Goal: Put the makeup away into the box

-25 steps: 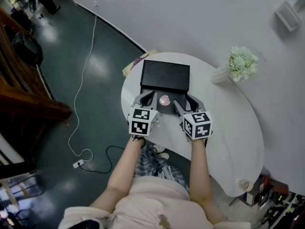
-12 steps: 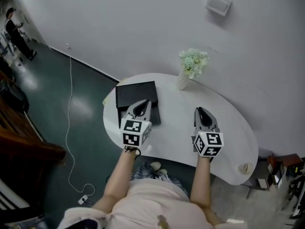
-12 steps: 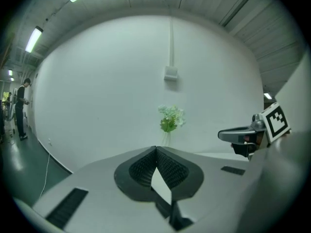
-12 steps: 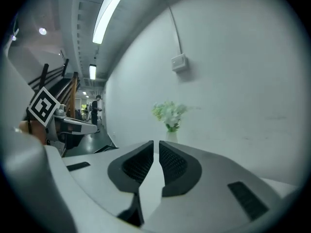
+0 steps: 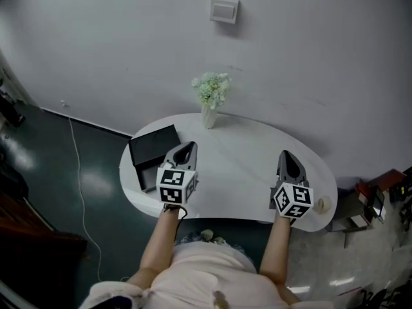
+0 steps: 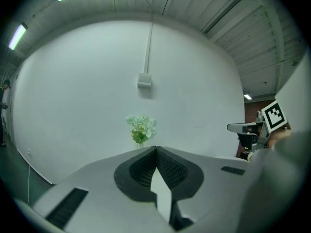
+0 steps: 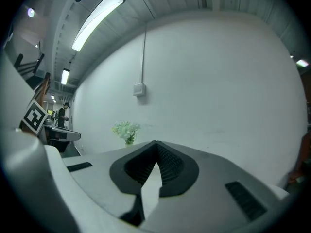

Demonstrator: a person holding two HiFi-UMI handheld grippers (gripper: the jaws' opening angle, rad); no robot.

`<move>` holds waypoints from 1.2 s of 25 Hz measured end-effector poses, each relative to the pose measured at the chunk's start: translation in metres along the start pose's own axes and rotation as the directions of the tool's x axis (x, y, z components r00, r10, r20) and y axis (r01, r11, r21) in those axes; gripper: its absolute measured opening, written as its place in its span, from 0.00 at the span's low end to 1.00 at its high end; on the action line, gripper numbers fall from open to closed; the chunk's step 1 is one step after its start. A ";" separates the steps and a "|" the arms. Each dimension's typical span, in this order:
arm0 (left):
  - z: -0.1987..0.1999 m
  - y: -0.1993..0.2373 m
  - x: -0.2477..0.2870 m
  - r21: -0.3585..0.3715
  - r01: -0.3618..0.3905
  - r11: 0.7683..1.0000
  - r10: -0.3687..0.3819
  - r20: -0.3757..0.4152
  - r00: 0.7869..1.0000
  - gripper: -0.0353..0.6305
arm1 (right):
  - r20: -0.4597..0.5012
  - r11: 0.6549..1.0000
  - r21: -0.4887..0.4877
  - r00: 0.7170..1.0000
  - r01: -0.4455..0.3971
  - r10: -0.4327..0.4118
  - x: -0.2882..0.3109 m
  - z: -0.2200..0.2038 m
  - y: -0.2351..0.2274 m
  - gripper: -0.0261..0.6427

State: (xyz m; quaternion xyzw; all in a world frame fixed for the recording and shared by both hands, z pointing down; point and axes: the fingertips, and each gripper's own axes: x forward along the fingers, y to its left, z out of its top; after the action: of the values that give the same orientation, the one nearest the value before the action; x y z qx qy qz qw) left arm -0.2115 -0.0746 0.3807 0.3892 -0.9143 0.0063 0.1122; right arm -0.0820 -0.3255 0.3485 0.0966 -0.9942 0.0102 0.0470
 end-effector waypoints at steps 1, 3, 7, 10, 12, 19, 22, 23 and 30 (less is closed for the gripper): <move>0.001 -0.005 0.002 0.003 0.007 1.000 -0.007 0.001 1.000 0.09 | 0.002 1.000 0.004 1.000 0.016 -0.016 -0.006 -0.001 -0.008 0.06; 0.002 -0.014 0.004 0.013 0.020 1.000 -0.020 0.005 1.000 0.09 | 0.006 0.999 0.008 0.999 0.042 -0.042 -0.016 -0.003 -0.019 0.06; 0.003 -0.024 0.007 0.021 0.028 0.999 -0.028 0.010 1.000 0.09 | 0.005 0.998 0.003 0.998 0.064 -0.064 -0.027 -0.008 -0.032 0.06; 0.003 -0.029 0.008 0.026 0.031 0.999 -0.032 0.008 0.999 0.09 | 0.001 0.997 -0.007 0.997 0.074 -0.074 -0.030 -0.009 -0.038 0.06; 0.004 -0.029 0.010 0.025 0.032 0.999 -0.032 0.009 0.999 0.09 | 0.000 0.997 -0.010 0.997 0.075 -0.075 -0.030 -0.009 -0.039 0.06; 0.006 -0.027 0.019 0.025 0.033 0.999 -0.033 0.006 0.999 0.09 | -0.022 0.996 -0.018 0.996 0.083 -0.084 -0.029 -0.012 -0.044 0.06; 0.005 -0.027 0.024 0.021 0.036 0.999 -0.036 -0.001 0.999 0.09 | -0.034 0.995 -0.025 0.995 0.092 -0.092 -0.030 -0.014 -0.047 0.06; 0.004 -0.027 0.026 0.019 0.037 0.999 -0.037 -0.003 0.999 0.09 | -0.038 0.995 -0.025 0.995 0.094 -0.095 -0.030 -0.015 -0.048 0.06; 0.000 -0.026 0.035 0.016 0.048 0.999 -0.048 -0.016 0.999 0.09 | -0.054 0.994 -0.026 0.993 0.104 -0.105 -0.025 -0.021 -0.051 0.06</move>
State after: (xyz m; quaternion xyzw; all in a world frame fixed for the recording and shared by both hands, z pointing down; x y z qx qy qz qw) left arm -0.2165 -0.1174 0.3860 0.4117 -0.9037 0.0142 0.1162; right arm -0.0454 -0.3704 0.3675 0.1476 -0.9861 -0.0009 0.0762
